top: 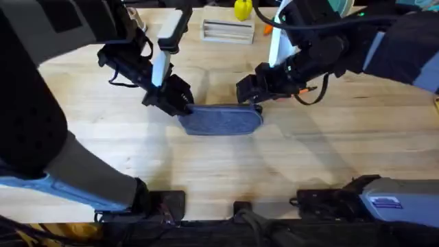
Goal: Unzip the bag, pick up the pens from the table one at a time and place them inside, then zip the bag closed.
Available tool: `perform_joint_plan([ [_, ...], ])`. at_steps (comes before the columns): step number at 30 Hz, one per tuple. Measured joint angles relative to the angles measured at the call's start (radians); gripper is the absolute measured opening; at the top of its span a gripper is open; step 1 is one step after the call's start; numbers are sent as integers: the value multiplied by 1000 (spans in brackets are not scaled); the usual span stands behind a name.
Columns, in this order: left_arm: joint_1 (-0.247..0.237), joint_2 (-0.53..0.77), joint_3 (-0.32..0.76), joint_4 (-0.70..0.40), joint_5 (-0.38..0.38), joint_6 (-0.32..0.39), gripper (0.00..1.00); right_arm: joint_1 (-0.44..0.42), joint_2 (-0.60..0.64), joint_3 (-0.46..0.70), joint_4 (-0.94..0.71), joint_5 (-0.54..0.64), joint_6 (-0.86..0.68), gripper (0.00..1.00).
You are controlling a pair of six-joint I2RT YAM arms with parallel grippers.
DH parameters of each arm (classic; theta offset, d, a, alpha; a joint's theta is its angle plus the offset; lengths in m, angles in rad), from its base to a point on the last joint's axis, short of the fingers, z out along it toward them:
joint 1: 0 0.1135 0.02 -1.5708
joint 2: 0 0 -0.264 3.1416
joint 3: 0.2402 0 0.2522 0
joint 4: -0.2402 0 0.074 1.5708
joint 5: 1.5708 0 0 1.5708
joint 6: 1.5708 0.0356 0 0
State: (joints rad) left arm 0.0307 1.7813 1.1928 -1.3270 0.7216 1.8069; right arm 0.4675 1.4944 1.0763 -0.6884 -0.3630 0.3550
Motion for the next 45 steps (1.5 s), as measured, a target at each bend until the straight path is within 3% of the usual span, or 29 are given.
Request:
perform_joint_plan([
  [5,0,0,0,0,0,0,43,0,0,0,-12,0,0,364],
  [9,0,0,0,0,0,0,43,0,0,0,-24,4,4,69],
  [10,0,0,0,-1,0,0,43,0,0,0,-26,5,4,44],
  [25,0,0,0,0,0,0,42,7,0,11,-3,-21,19,30],
  [31,0,0,0,3,0,0,43,87,0,15,129,-67,91,30],
  [39,2,0,0,3,0,0,43,191,6,15,272,-31,166,30],
  [45,3,0,0,6,0,0,43,253,107,15,459,-30,226,30],
])
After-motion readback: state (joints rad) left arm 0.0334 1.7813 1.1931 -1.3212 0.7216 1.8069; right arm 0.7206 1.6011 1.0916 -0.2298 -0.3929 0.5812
